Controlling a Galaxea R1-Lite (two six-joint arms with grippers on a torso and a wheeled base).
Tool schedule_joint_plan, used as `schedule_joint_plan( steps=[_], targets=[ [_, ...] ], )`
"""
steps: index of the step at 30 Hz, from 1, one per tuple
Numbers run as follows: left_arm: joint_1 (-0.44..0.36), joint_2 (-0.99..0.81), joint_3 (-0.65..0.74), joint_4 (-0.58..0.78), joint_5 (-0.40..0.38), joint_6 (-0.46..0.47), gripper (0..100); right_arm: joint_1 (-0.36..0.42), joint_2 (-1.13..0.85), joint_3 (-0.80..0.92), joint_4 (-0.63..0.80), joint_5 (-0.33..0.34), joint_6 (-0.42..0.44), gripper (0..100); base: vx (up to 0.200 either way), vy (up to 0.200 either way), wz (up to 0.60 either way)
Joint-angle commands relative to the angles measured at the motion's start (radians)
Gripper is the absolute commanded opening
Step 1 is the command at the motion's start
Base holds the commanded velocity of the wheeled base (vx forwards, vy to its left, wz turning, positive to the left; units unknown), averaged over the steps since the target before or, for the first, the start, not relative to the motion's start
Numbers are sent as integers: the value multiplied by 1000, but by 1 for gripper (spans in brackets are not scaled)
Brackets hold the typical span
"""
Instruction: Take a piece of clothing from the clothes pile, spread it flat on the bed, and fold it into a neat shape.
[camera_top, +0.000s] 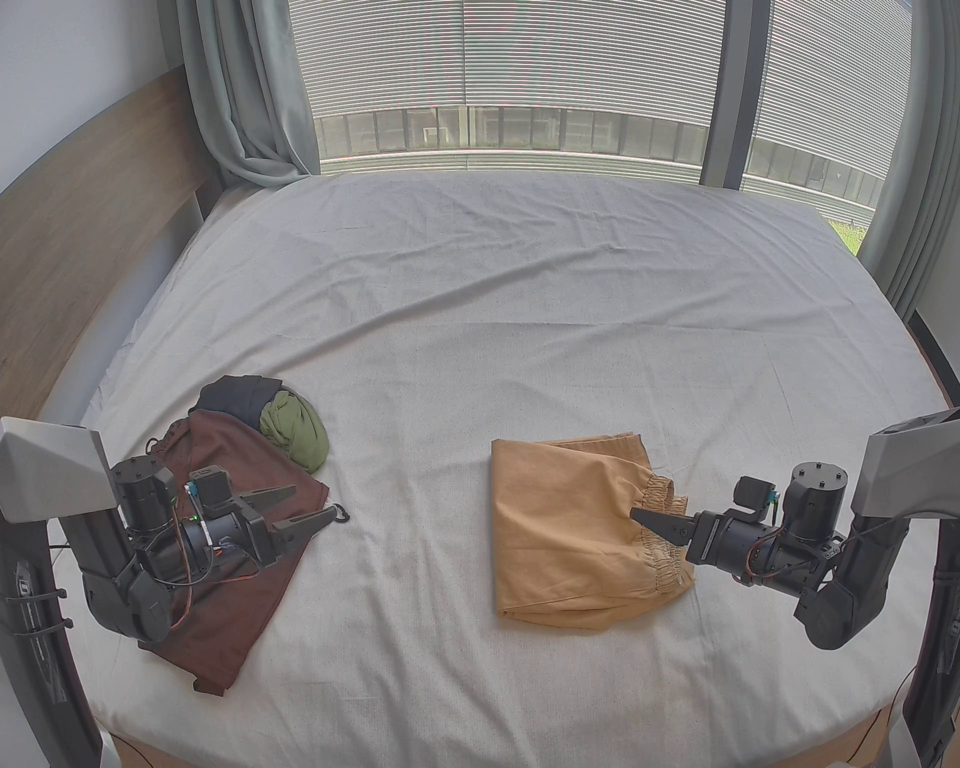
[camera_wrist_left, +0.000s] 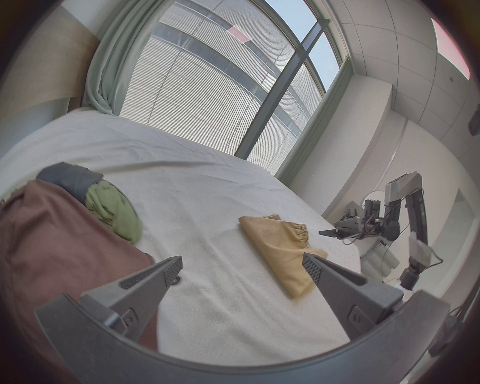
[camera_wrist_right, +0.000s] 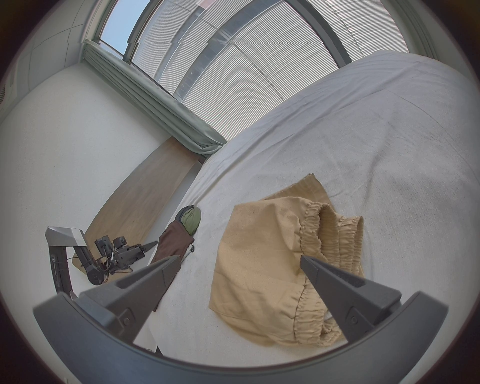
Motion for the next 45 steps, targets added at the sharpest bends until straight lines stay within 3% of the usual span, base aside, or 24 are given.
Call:
schedule_joint_plan(
  steps=[1,3,18,30,45],
  targets=[
    [51,22,-37,0,1,74,100,3,19,15,-1,-1,-1,100,0,0,0],
    [54,31,-46,3,1,144,100,2,32,21,-1,-1,-4,100,0,0,0],
    [49,59,-18,1,-11,183,100,-55,119,49,-1,-17,-159,100,0,0,0],
    [38,65,-9,1,-11,184,100,-110,187,20,-1,-17,-172,100,0,0,0],
    [23,67,11,1,-8,184,100,-90,271,-18,-1,-13,-156,100,0,0,0]
  ],
)
